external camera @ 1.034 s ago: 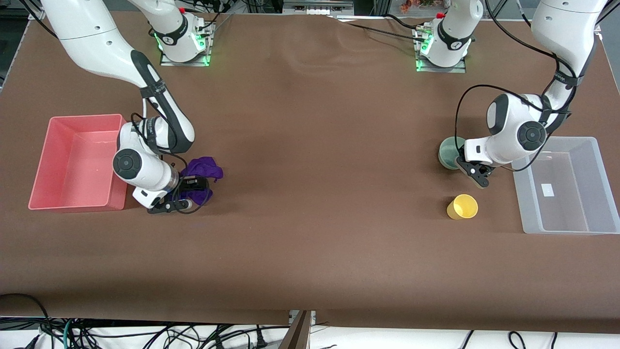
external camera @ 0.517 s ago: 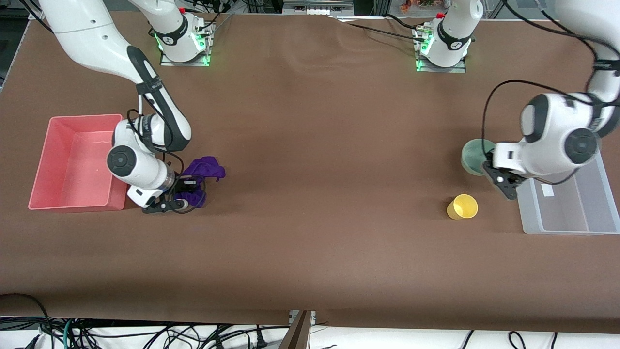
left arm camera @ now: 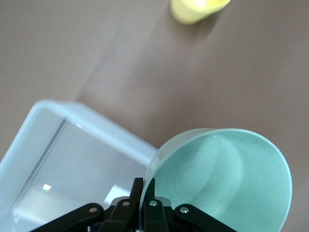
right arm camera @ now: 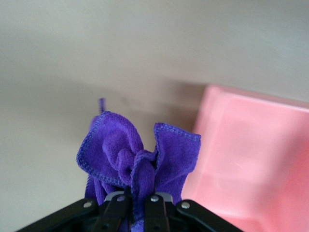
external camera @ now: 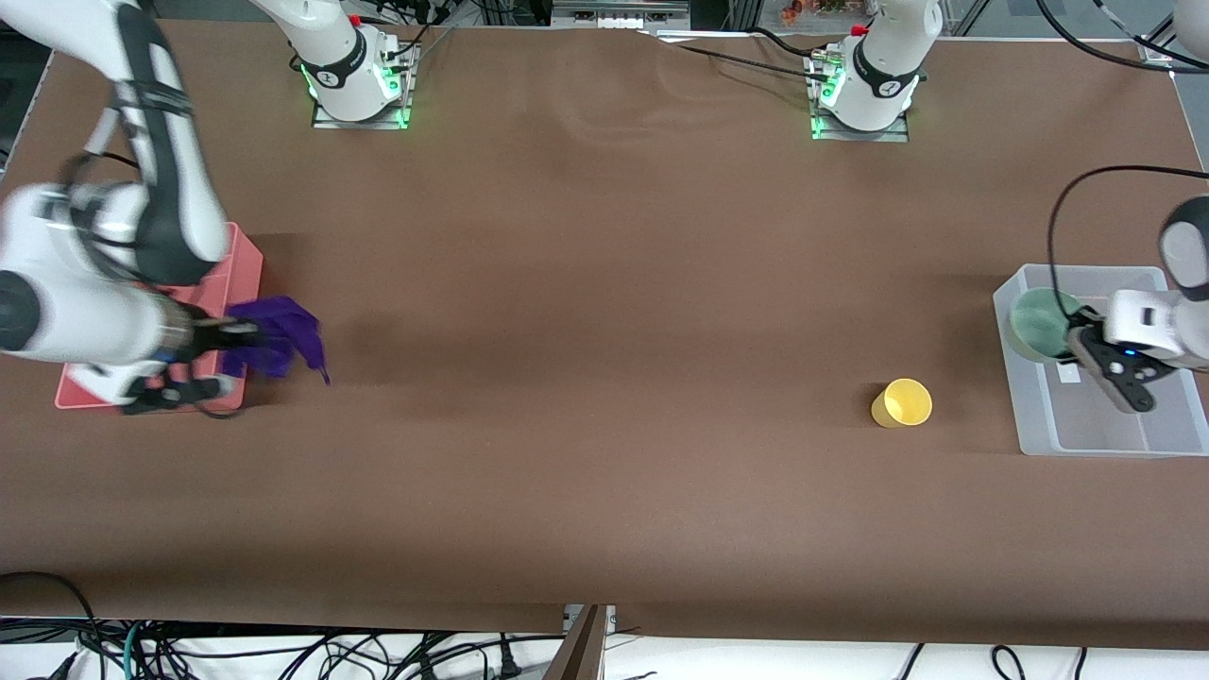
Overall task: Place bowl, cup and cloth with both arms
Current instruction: 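Drop the cloth into the pink bin while the left gripper places the bowl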
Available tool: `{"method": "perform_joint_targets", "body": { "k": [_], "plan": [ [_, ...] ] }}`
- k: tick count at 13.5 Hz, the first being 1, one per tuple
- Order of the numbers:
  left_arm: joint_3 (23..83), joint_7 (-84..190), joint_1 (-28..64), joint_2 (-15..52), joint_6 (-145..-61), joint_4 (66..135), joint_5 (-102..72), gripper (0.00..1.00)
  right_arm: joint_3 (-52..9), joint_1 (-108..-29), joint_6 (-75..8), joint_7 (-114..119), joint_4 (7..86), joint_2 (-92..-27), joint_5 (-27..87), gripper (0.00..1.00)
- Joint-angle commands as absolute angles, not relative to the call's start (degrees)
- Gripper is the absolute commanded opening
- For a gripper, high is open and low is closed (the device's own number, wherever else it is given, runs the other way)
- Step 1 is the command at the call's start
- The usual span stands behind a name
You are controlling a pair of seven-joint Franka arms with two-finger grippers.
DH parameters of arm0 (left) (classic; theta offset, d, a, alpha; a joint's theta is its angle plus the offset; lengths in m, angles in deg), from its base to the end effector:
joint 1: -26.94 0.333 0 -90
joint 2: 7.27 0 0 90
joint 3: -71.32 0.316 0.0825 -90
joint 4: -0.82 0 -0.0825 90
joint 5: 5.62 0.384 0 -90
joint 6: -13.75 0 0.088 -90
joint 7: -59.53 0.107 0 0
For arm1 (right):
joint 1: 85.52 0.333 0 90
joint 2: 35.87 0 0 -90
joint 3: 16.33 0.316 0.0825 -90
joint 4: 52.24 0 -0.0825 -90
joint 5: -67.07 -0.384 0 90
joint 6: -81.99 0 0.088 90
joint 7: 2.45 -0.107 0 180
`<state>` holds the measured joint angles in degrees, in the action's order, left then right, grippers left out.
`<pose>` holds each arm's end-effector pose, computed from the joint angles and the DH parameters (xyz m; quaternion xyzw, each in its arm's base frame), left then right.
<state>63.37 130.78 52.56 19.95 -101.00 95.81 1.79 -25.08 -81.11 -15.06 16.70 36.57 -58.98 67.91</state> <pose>0.6238 0.2170 0.3264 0.8791 -0.4720 -0.0618 0.0258 0.6431 -0.0383 0.4011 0.9824 0.1317 -0.1321 0.0108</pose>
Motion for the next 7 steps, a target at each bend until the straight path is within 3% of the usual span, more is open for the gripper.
{"method": "perform_joint_targets", "body": {
  "k": [1, 3, 7],
  "plan": [
    [62.7, 135.0, 56.2, 30.1, -100.1, 86.1, 3.4, 0.00, -32.8, -81.5, -10.2, 31.1, 33.5, -59.0, 68.1, 0.00],
    [62.7, 135.9, 58.3, 34.2, -100.9, 83.7, 3.3, 0.00, -37.2, -82.4, -10.6, 38.5, 35.8, -59.0, 67.7, 0.00],
    [62.7, 135.9, 59.8, 36.8, -107.7, 84.3, 3.5, 0.00, -37.9, -85.1, -13.4, 39.1, 42.7, -59.8, 67.9, 0.00]
  ]
}}
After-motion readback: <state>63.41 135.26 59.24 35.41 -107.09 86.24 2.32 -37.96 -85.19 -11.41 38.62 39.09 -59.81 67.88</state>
